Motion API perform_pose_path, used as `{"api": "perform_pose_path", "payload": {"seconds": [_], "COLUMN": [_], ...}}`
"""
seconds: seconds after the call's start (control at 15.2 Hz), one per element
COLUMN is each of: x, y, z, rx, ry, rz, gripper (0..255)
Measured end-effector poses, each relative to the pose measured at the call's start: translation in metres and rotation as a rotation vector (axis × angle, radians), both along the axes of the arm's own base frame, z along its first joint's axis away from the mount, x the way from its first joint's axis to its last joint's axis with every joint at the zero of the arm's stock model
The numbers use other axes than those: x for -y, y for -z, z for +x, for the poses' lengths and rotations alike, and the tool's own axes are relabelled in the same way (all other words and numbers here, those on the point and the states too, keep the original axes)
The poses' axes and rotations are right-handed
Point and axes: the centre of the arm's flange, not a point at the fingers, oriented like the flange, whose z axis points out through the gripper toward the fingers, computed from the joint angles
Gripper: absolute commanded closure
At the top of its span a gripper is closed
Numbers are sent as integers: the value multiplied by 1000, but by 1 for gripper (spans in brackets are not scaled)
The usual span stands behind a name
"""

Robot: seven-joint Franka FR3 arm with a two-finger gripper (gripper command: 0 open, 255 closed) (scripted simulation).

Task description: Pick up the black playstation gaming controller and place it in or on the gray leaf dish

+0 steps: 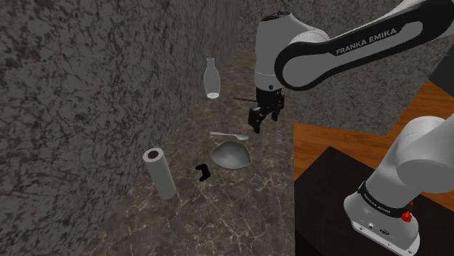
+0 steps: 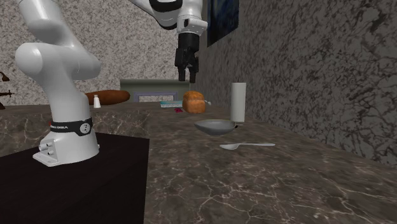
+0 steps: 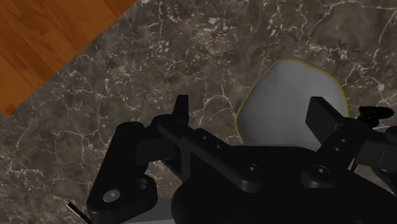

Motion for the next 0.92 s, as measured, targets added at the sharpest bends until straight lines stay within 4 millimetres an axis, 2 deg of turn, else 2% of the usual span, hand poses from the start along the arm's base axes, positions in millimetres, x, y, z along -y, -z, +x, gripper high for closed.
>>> {"api": "perform_pose_path", "payload": {"seconds": [0.66, 0.92], "x": [-102, -149], "y": [60, 85], "z": [46, 64], "rx": [29, 41], "ry": [47, 65], "rz": [1, 3], "gripper": [0, 0]}}
